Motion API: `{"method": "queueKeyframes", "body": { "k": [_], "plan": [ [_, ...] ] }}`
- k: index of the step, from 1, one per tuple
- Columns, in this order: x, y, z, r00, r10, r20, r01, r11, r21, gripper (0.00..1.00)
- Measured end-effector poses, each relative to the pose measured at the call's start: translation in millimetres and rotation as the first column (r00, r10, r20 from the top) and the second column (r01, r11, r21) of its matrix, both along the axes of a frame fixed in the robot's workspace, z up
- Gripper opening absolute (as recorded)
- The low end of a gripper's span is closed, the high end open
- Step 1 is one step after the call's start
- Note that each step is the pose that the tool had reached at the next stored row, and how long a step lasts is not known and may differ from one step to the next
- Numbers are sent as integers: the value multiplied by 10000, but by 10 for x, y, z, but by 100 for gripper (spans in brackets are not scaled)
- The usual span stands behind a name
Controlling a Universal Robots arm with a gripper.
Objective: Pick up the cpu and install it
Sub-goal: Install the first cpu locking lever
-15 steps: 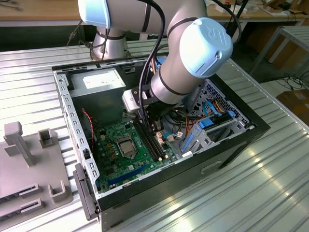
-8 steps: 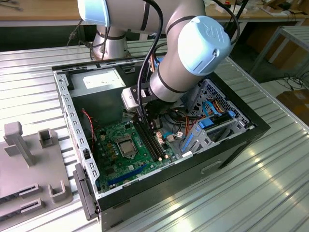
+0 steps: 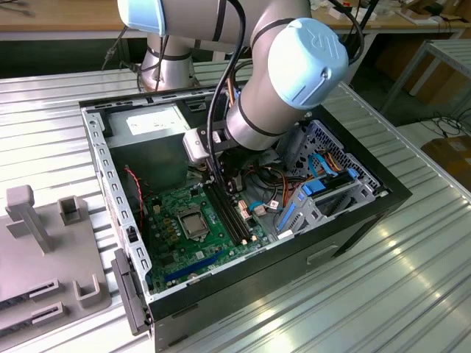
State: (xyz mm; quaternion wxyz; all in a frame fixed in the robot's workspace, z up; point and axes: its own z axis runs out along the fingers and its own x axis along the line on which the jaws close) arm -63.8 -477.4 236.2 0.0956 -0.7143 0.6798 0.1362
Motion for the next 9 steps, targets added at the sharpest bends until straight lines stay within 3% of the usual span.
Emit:
{"method": "queueKeyframes", "body": {
  "k": [5, 9],
  "plan": [
    [0, 41, 1, 10000, 1, 0, -1, 10000, 11, 11],
    [-6, 49, 2, 10000, -1, -1, 1, 10000, 14, 11]
  ]
}}
